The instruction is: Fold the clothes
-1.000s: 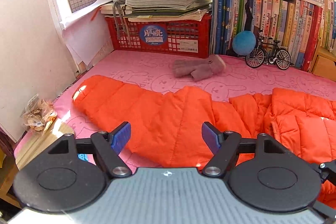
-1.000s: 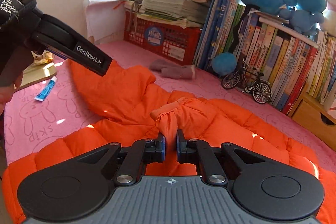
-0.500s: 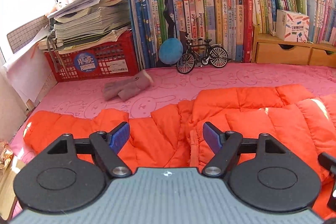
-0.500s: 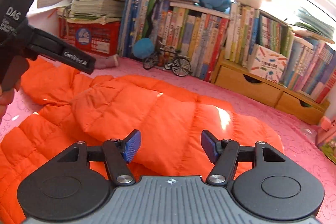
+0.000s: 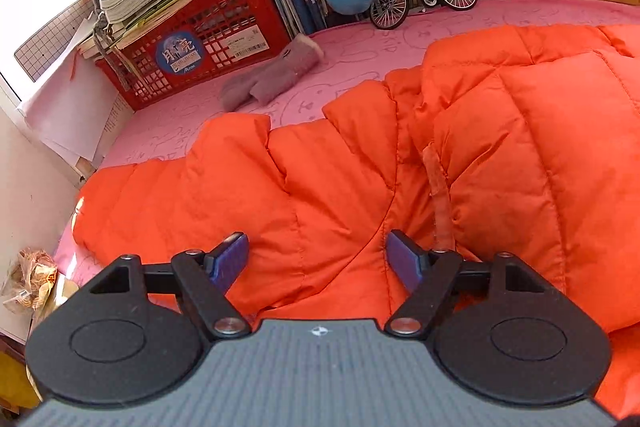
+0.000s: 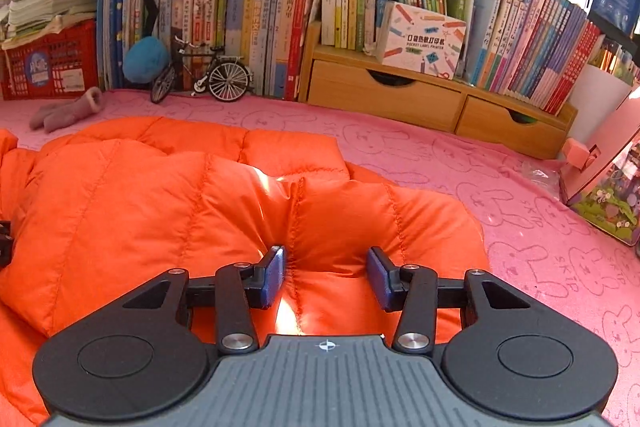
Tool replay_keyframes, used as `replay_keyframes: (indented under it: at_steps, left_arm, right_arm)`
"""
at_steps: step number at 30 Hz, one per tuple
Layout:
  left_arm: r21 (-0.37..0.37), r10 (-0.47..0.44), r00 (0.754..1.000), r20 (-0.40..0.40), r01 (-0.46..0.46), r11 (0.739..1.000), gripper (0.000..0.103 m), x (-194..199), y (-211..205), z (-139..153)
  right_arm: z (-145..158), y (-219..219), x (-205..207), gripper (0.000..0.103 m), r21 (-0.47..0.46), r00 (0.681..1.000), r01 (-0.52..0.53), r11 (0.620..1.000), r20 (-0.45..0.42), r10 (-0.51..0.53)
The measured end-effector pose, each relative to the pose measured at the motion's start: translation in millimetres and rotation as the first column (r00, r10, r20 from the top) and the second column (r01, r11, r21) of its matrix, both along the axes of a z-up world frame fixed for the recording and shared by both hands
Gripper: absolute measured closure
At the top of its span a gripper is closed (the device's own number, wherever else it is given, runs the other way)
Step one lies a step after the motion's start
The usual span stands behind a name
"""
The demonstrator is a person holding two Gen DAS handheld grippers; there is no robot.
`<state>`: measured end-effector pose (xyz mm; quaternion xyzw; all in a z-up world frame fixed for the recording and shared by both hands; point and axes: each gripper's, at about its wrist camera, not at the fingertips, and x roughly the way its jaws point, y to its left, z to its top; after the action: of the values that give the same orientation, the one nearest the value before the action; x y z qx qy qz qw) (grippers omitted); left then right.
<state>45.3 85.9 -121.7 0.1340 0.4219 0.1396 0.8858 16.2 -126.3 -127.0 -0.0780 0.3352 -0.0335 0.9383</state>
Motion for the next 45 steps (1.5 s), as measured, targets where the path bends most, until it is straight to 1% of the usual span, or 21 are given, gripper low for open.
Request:
replay_keyframes:
  at_steps: [1, 3, 6, 8, 11, 14, 17, 20, 22, 25, 28, 30, 36, 37, 39, 40, 41, 42, 43, 44, 45]
  left_arm:
    - [0.002, -0.004, 1.0, 0.0, 0.004, 1.0, 0.026, 0, 0, 1]
    - [-0.035, 0.011, 1.0, 0.016, -0.01, 0.999, 0.027, -4, 7, 7]
    - [-0.087, 0.042, 0.998, 0.042, -0.038, 0.995, 0.028, -10, 19, 17]
    - [-0.119, 0.08, 0.995, 0.062, -0.072, 0.99, 0.028, -15, 32, 24]
    - [-0.176, 0.159, 0.984, 0.078, -0.143, 0.974, 0.028, -24, 58, 33]
    - [-0.215, 0.259, 0.963, 0.077, -0.237, 0.947, 0.028, -31, 89, 35]
    - [-0.23, 0.355, 0.932, 0.07, -0.332, 0.915, 0.028, -35, 126, 34]
    - [-0.264, 0.439, 0.897, 0.054, -0.411, 0.873, 0.028, -37, 163, 28]
    - [-0.301, 0.496, 0.867, 0.048, -0.46, 0.835, 0.028, -37, 190, 24]
    - [-0.345, 0.563, 0.826, 0.036, -0.519, 0.782, 0.028, -31, 227, 20]
    - [-0.356, 0.608, 0.793, 0.022, -0.563, 0.746, 0.028, -23, 256, 13]
    - [-0.367, 0.618, 0.786, 0.008, -0.572, 0.733, 0.028, -15, 270, 7]
    - [-0.39, 0.621, 0.783, -0.037, -0.584, 0.712, 0.028, 4, 288, -11]
    - [-0.4, 0.624, 0.78, -0.045, -0.586, 0.704, 0.03, 5, 289, -14]
    - [-0.43, 0.629, 0.775, -0.061, -0.589, 0.684, 0.038, 6, 292, -19]
    - [-0.441, 0.637, 0.768, -0.056, -0.592, 0.675, 0.039, 6, 292, -21]
    - [-0.445, 0.641, 0.766, -0.043, -0.589, 0.674, 0.045, 5, 291, -21]
    - [-0.451, 0.638, 0.77, -0.028, -0.579, 0.679, 0.059, 5, 291, -20]
    - [-0.479, 0.629, 0.777, -0.021, -0.56, 0.676, 0.068, 5, 291, -19]
    - [-0.51, 0.619, 0.785, -0.015, -0.539, 0.671, 0.084, 5, 292, -18]
    - [-0.539, 0.61, 0.793, -0.007, -0.517, 0.665, 0.094, 4, 292, -16]
  right_arm:
    - [3, 3, -3, 0.056, -0.01, 1.0, -0.004, 1.0, 0.013, 0.004]
    - [13, 12, -11, 0.056, -0.024, 0.998, -0.021, 0.999, 0.059, 0.022]
    - [31, 36, -23, 0.056, -0.022, 0.985, -0.111, 0.994, 0.127, 0.113]
    - [37, 58, -24, 0.056, -0.005, 0.972, -0.191, 0.982, 0.137, 0.19]
    - [35, 91, -18, 0.056, 0.011, 0.956, -0.268, 0.963, 0.128, 0.265]
    - [33, 124, -13, 0.057, 0.027, 0.933, -0.344, 0.939, 0.12, 0.338]
    - [29, 154, -6, 0.057, 0.038, 0.91, -0.406, 0.913, 0.103, 0.401]
    - [13, 169, 3, 0.057, 0.008, 0.91, -0.411, 0.912, 0.056, 0.41]
    - [2, 177, 7, 0.056, -0.014, 0.911, -0.411, 0.911, 0.034, 0.412]
    - [-9, 180, 6, 0.055, -0.041, 0.911, -0.41, 0.911, 0.032, 0.411]
    - [-17, 182, 3, 0.054, -0.065, 0.909, -0.412, 0.909, 0.034, 0.415]
    - [-21, 184, 2, 0.054, -0.081, 0.908, -0.412, 0.907, 0.039, 0.416]
    - [-25, 186, -1, 0.054, -0.101, 0.908, -0.408, 0.907, 0.059, 0.415]
    - [-25, 186, -1, 0.054, -0.102, 0.908, -0.407, 0.908, 0.062, 0.414]
    - [-26, 186, -2, 0.054, -0.108, 0.908, -0.406, 0.907, 0.064, 0.414]
    - [-26, 187, -2, 0.054, -0.112, 0.908, -0.406, 0.907, 0.064, 0.414]
    - [-26, 187, -3, 0.054, -0.114, 0.908, -0.406, 0.907, 0.064, 0.414]
    - [-26, 187, -3, 0.053, -0.115, 0.908, -0.406, 0.907, 0.064, 0.414]
    - [-27, 187, -3, 0.053, -0.116, 0.908, -0.406, 0.907, 0.064, 0.415]
    - [-27, 188, -3, 0.053, -0.116, 0.908, -0.406, 0.907, 0.064, 0.415]
    - [-27, 188, -3, 0.053, -0.117, 0.908, -0.406, 0.906, 0.064, 0.415]
